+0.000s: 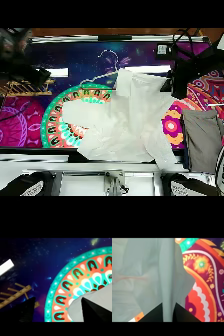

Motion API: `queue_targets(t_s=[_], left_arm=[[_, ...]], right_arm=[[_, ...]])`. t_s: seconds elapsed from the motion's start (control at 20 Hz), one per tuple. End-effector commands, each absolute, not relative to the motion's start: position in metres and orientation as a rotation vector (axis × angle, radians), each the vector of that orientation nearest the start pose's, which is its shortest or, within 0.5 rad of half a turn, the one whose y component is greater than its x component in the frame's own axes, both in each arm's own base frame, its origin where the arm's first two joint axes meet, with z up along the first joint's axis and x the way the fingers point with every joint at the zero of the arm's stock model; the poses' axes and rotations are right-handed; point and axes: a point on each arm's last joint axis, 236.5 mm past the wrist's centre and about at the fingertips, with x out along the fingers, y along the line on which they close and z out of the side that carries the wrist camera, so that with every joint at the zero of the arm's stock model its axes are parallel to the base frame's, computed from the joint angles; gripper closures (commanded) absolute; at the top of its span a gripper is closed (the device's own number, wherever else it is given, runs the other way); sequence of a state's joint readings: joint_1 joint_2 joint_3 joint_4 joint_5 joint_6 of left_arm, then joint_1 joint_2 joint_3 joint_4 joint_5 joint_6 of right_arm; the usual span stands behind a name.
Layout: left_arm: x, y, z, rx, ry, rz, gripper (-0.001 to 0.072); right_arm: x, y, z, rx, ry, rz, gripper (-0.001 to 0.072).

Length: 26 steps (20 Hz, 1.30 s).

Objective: Fold the shirts.

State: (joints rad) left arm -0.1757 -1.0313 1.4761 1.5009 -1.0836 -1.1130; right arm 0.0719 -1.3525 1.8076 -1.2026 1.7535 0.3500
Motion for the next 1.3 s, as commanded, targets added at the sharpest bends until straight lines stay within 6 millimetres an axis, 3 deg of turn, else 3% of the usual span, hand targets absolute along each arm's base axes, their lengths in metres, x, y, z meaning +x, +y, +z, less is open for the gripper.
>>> queue_targets(t_s=[0.0, 0.1, 0.15, 0.25, 0.35, 0.55, 0.65, 0.75, 0.9, 1.0, 1.15, 1.25], left_arm=[[0.370, -0.043, 0.251, 0.173, 0.676, -0.218, 0.0048], [0.339, -0.070, 0.187, 0.047, 0.798, -0.326, 0.0049], [0.326, -0.098, 0.156, -0.064, 0.831, -0.401, 0.0048], [0.316, -0.159, 0.116, -0.358, 0.823, -0.504, 0.0044], [0.317, -0.208, 0.094, -0.503, 0.771, -0.553, 0.0044], [0.316, -0.298, 0.069, -0.475, 0.729, -0.636, 0.0046], [0.317, -0.330, 0.057, -0.468, 0.755, -0.657, 0.0045], [0.325, -0.348, 0.047, -0.446, 0.777, -0.668, 0.0046], [0.347, -0.358, 0.047, -0.414, 0.737, -0.662, 0.0054], [0.356, -0.361, 0.046, -0.369, 0.708, -0.669, 0.0146], [0.360, -0.353, 0.052, -0.371, 0.709, -0.667, 0.0170], [0.361, -0.332, 0.058, -0.278, 0.716, -0.685, 0.0169]], right_arm=[[0.347, 0.110, 0.200, -0.853, 0.835, 1.059, 0.0658], [0.343, 0.110, 0.208, -0.834, 0.830, 1.032, 0.0658], [0.341, 0.110, 0.210, -0.824, 0.829, 1.024, 0.0659], [0.339, 0.113, 0.212, -0.774, 0.842, 1.012, 0.0658], [0.338, 0.114, 0.213, -0.710, 0.874, 0.981, 0.0658], [0.336, 0.114, 0.212, -0.691, 0.889, 0.973, 0.0658], [0.336, 0.114, 0.212, -0.690, 0.890, 0.973, 0.0658], [0.336, 0.114, 0.212, -0.690, 0.890, 0.973, 0.0658], [0.335, 0.115, 0.213, -0.687, 0.887, 0.978, 0.0659], [0.334, 0.118, 0.214, -0.680, 0.882, 0.991, 0.0658], [0.333, 0.117, 0.213, -0.681, 0.888, 0.993, 0.0658], [0.333, 0.117, 0.213, -0.681, 0.888, 0.992, 0.0658]])
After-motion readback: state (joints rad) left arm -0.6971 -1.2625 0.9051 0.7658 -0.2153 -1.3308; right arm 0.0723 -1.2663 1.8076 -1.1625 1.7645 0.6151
